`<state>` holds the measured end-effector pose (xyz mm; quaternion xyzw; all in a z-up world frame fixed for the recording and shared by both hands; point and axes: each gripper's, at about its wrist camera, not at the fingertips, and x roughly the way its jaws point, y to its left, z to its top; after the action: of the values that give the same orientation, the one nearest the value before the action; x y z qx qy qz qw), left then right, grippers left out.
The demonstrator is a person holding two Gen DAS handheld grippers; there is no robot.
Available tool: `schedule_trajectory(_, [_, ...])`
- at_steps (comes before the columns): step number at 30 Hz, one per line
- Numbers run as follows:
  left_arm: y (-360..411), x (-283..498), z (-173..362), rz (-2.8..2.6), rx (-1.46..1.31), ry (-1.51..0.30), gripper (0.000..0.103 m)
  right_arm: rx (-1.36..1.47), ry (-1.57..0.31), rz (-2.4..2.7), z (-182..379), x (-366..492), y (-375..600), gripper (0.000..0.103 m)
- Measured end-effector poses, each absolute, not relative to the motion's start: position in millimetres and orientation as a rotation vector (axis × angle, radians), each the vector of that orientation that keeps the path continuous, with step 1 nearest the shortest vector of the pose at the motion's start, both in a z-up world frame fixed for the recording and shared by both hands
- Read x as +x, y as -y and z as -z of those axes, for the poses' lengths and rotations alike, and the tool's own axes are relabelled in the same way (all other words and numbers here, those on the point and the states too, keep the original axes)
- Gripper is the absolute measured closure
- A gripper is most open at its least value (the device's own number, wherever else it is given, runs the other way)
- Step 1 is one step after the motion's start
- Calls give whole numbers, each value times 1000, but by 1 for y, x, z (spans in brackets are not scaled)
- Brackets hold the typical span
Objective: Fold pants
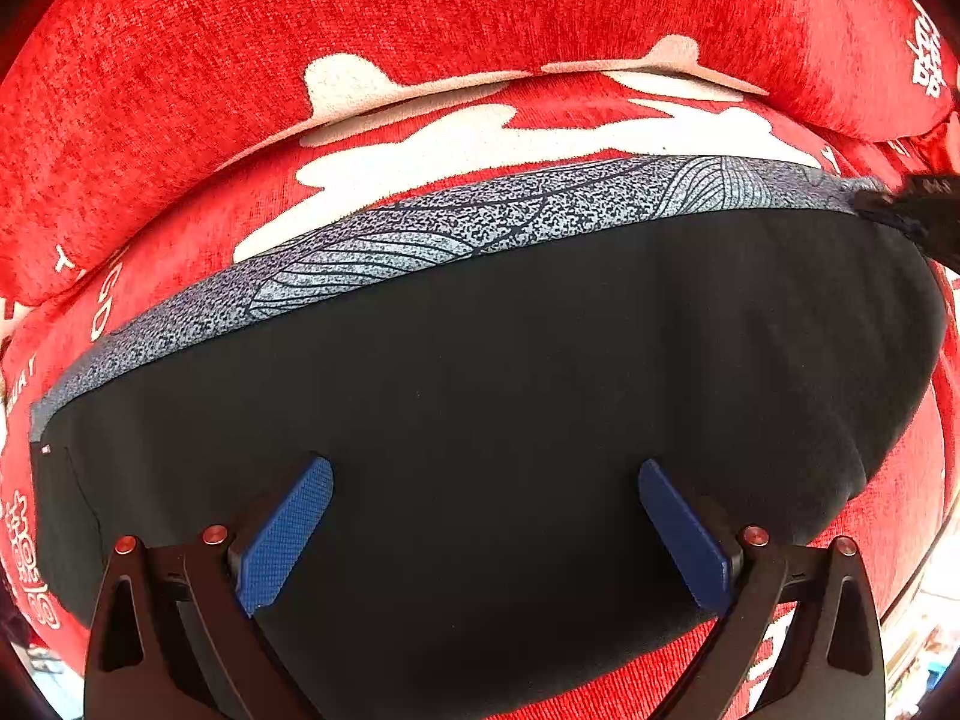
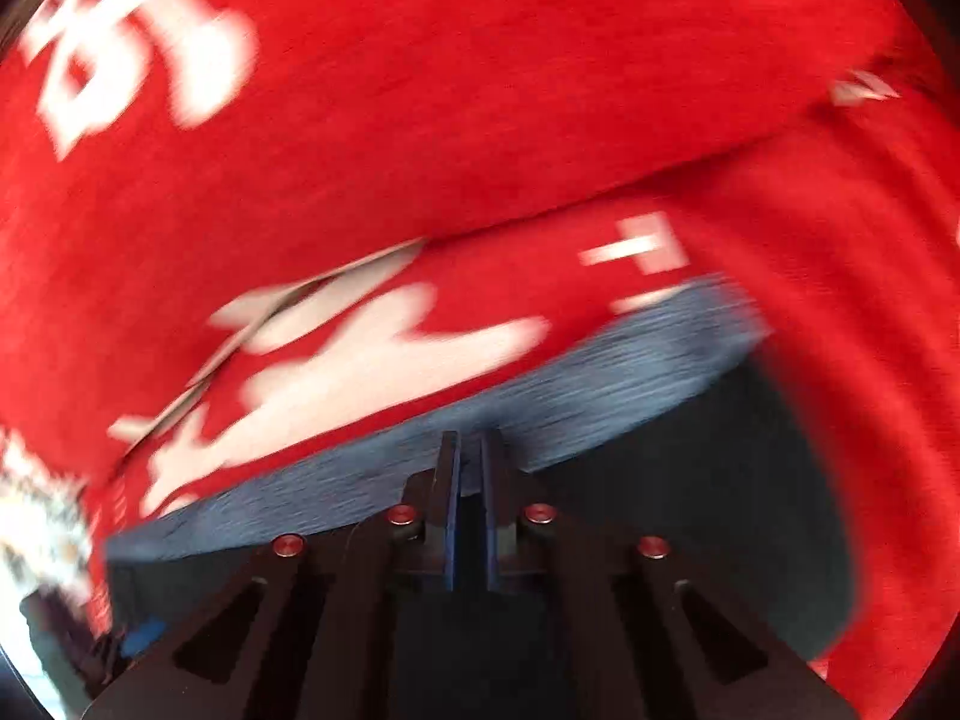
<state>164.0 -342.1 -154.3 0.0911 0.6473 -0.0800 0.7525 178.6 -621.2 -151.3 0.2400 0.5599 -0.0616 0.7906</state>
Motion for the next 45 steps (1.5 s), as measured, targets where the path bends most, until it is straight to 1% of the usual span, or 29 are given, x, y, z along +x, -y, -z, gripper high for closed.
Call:
schedule_trajectory(1, [340,164,152,166,193,-1422,0,509,-1220,161,147,173,628,98])
schedule_trajectory(2, [340,164,147,159,178,-1428,0,491,-1237,178,142,168,629,89])
schedule_trajectory(3, [337,160,142,163,161,-1423,0,493,-1244,162,137,161,627,84])
schedule_trajectory(5, [342,158,137,179,146,-1412,0,515,-1251,79,124,143,614,83])
schedule_trajectory(8, [362,150,133,228,211,-1393,0,435,-1271,-60,115,117,570,81])
schedule_trajectory(10, [380,148,142,238,309,-1413,0,383,-1292,-105,122,109,552,73])
schedule_trajectory(11, [382,148,146,240,340,-1416,0,355,-1310,-103,129,103,544,68])
schedule_trajectory(13, [376,148,147,244,321,-1420,0,320,-1272,-105,132,94,543,68])
schedule_trajectory(14, [372,151,149,245,288,-1449,0,324,-1274,-101,132,89,546,68])
schedule_trajectory(15, [366,156,151,244,242,-1493,0,347,-1276,-99,132,86,550,68])
schedule_trajectory(18, [363,161,152,240,231,-1525,0,433,-1293,-77,129,81,567,68])
schedule_trajectory(20, [367,161,150,231,270,-1512,0,489,-1306,-55,126,75,574,67])
schedule_trajectory(24, [368,161,149,208,261,-1511,0,547,-1328,-28,122,61,576,61])
schedule_trajectory(28, [366,157,147,195,230,-1522,0,594,-1343,-18,124,44,574,61])
schedule_trajectory(38, [372,155,141,190,294,-1513,0,796,-1319,22,139,30,597,60])
schedule_trajectory(45, [393,160,117,232,270,-1468,0,949,-1260,18,147,22,617,58])
